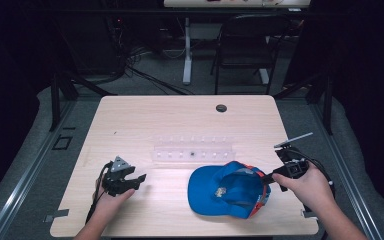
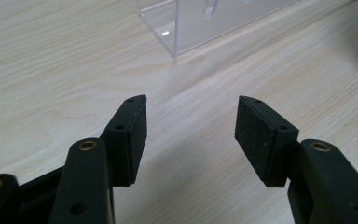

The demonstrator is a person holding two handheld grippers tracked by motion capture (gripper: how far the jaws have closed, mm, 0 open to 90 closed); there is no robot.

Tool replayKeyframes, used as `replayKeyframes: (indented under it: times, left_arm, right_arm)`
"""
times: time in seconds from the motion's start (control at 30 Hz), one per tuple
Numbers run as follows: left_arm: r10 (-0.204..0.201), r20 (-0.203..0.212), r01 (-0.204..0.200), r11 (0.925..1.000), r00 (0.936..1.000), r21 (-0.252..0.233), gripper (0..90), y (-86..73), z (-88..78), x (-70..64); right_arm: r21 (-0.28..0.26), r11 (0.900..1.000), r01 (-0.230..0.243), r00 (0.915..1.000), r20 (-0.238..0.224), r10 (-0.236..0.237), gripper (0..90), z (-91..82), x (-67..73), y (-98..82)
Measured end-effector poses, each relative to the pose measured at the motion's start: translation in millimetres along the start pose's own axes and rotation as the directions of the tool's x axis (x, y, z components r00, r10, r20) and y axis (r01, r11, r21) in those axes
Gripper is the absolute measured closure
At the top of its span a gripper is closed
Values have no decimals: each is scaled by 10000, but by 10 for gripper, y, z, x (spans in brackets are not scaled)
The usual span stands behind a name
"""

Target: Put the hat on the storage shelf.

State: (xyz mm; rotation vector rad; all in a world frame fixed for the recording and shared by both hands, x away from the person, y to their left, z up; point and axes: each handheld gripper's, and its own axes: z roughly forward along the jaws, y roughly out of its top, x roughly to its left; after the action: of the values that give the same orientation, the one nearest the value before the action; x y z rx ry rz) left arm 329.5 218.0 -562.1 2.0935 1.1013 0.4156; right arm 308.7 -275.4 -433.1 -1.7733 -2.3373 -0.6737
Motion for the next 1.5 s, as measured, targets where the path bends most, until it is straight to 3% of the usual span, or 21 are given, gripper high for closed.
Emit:
replayKeyframes:
  times: [0.1, 0.17, 0.27, 0.47, 0.57, 0.8, 0.97, 1.07, 1.17, 1.2, 1.33, 1.5]
  left_arm:
    - [-10, -4, 10, 10000, 10000, -12, 445, -1, -2, 0]
    - [-11, -13, 11, 10000, 10000, -9, 445, 0, -4, 0]
    - [14, -16, -14, 10000, 10000, 7, 445, -1, -2, 2]
    - [-42, -38, 42, 10000, 10000, -17, 445, -1, -2, 2]
    - [-39, -37, 39, 10000, 10000, -22, 445, -2, -4, 3]
    - [-37, -47, 37, 10000, 10000, -27, 445, -2, -1, 2]
    - [-85, -51, 85, 10000, 10000, -19, 445, -4, 5, 3]
    - [-50, -56, 50, 10000, 10000, 0, 445, -4, 5, 9]
    - [-46, -45, 46, 10000, 10000, -6, 445, -3, 3, 11]
    - [-54, -45, 54, 10000, 10000, -11, 445, -4, 3, 11]
    - [-94, -47, 93, 10000, 9999, -19, 445, -5, 0, 11]
    - [-55, -40, 55, 10000, 10000, -1, 445, -4, 1, 16]
  right_arm:
    - [192, 9998, 34, 10000, 52, -35, 773, -48, 32, 52]
    - [54, 9998, -189, 9998, 32, 189, 773, -62, 52, 68]
    - [254, 9994, -237, 9994, -236, 243, 773, -108, 51, 121]
    - [461, 9982, -381, 9986, -340, 396, 773, -181, 61, 209]
    - [406, 9967, -704, 9965, -427, 721, 774, -209, 58, 246]
    - [945, 9898, -1063, 9933, -360, 1101, 775, -245, 4, 337]
    - [1025, 9786, -1784, 9818, -474, 1839, 775, -249, -11, 399]
    - [1283, 9727, -1931, 9788, -441, 2001, 775, -265, -21, 447]
    - [1242, 9624, -2416, 9659, -647, 2508, 775, -261, -13, 482]
    - [1402, 9621, -2340, 9676, -634, 2446, 775, -273, -20, 499]
    - [1400, 9569, -2543, 9597, -858, 2676, 774, -282, -3, 542]
    - [1437, 9560, -2558, 9571, -1018, 2714, 774, -320, 4, 576]
